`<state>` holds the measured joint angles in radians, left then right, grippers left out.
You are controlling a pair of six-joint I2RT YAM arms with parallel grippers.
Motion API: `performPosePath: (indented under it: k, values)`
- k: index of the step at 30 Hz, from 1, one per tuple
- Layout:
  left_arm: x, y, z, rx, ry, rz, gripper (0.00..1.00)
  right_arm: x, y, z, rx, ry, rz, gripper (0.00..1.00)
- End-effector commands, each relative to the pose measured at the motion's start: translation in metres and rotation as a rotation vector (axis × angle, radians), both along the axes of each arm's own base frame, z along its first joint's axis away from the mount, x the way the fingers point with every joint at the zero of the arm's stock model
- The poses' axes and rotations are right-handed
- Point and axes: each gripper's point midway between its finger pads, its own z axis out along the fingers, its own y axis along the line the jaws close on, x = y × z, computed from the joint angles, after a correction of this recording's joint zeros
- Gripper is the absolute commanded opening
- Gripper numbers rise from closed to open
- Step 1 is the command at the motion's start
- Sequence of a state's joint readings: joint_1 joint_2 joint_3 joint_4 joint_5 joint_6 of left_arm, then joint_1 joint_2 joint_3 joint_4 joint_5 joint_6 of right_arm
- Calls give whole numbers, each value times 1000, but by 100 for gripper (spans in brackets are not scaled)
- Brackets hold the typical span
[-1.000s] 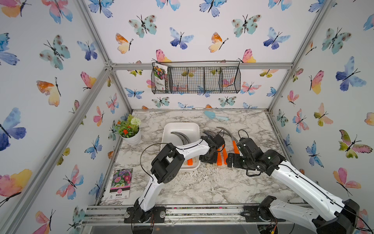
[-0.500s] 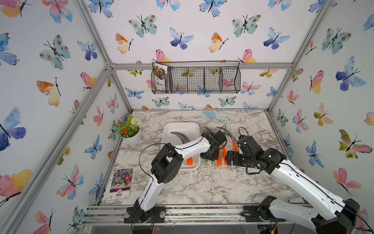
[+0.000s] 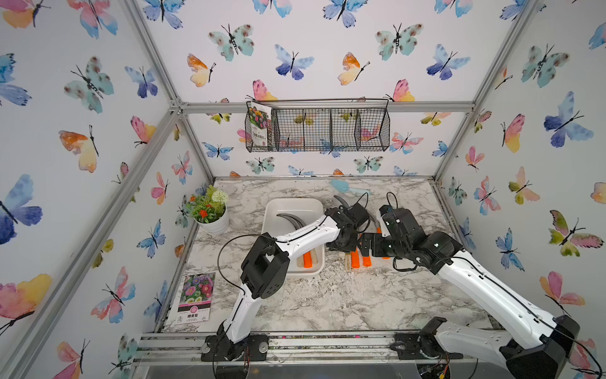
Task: Put small sickles into storage boxes
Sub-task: Pick up the sickle at the center of the board.
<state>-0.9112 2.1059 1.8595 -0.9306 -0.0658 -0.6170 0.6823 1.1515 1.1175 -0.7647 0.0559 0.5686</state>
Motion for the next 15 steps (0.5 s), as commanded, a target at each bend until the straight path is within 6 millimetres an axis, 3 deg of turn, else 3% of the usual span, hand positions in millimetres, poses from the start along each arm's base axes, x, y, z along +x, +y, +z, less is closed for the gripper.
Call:
performPosePath:
  k: [1, 15]
  values:
    - [7, 12, 35, -24, -59, 25, 0, 7, 16, 15, 49, -43, 52, 98]
    - [7, 50, 52, -26, -89, 92, 0, 16, 54, 27, 171, -67, 161, 98]
